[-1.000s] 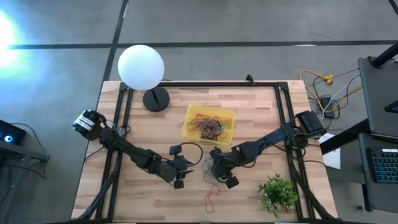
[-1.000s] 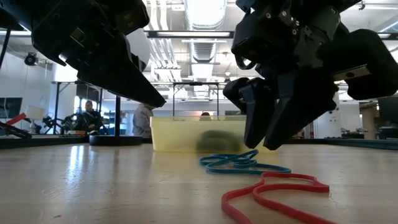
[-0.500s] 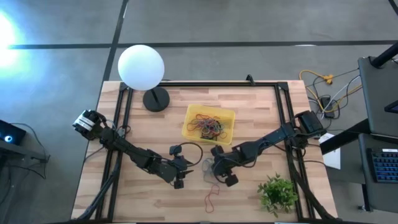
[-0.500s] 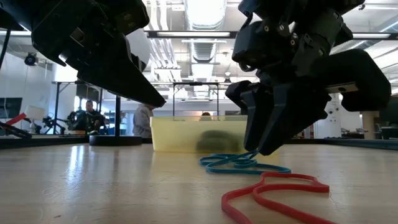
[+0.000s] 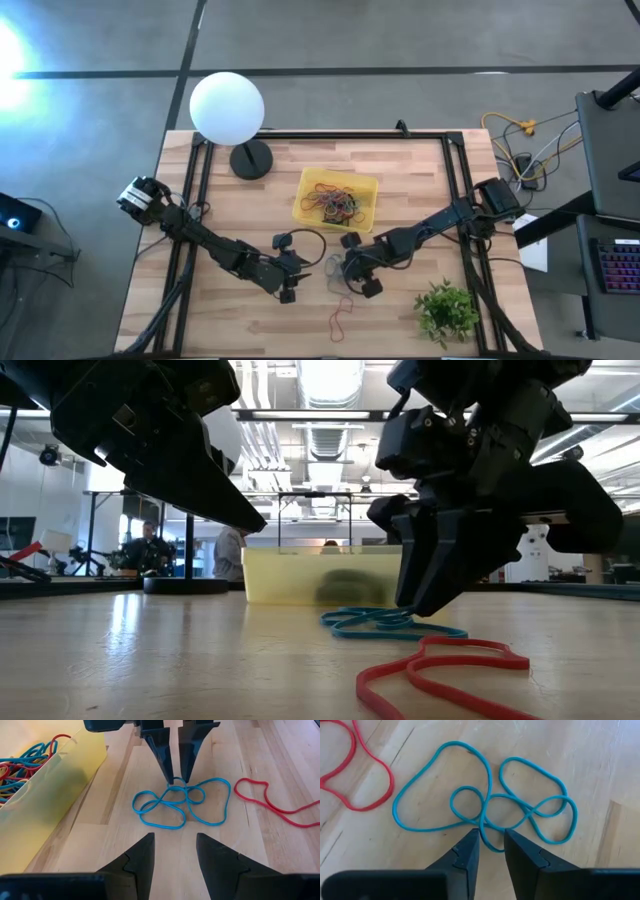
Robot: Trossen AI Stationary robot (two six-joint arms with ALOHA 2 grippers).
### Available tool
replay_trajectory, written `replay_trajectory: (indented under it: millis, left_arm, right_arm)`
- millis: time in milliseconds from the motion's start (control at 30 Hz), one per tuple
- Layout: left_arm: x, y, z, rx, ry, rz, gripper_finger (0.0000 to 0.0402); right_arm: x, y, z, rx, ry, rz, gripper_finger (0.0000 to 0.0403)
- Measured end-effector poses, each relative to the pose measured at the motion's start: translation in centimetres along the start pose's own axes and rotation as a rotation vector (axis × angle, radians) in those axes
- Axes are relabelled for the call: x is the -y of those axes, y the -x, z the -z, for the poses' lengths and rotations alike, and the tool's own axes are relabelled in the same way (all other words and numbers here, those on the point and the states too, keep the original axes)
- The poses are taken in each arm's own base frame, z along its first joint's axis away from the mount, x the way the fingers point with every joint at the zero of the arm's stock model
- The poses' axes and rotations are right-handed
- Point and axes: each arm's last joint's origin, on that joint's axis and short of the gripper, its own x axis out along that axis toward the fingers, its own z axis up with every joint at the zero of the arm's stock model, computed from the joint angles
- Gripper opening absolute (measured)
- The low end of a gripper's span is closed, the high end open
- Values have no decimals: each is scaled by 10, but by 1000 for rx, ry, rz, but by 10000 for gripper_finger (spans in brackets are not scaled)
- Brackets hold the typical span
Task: Pick and place rubber bands into bin
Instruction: Put the blue rubber band into the yellow bin
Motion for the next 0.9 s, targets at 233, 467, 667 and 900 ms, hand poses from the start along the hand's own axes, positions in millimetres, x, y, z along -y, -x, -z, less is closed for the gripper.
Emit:
replay_trajectory:
  millis: [233, 467, 667, 900]
  left_arm:
    - [0, 0, 0, 1, 1, 0, 130]
    - [0, 0, 0, 1, 1, 0, 130]
    - [0, 0, 0, 1, 1, 0, 130]
    - [0, 0, 0, 1, 1, 0, 130]
  right_arm:
    - [1, -1, 4, -12, -1, 42, 58]
    - [1, -2, 5, -15, 12, 57, 11]
    - [2, -1, 3, -12, 19, 85, 8]
    - [3, 4, -6, 8, 32, 87, 8]
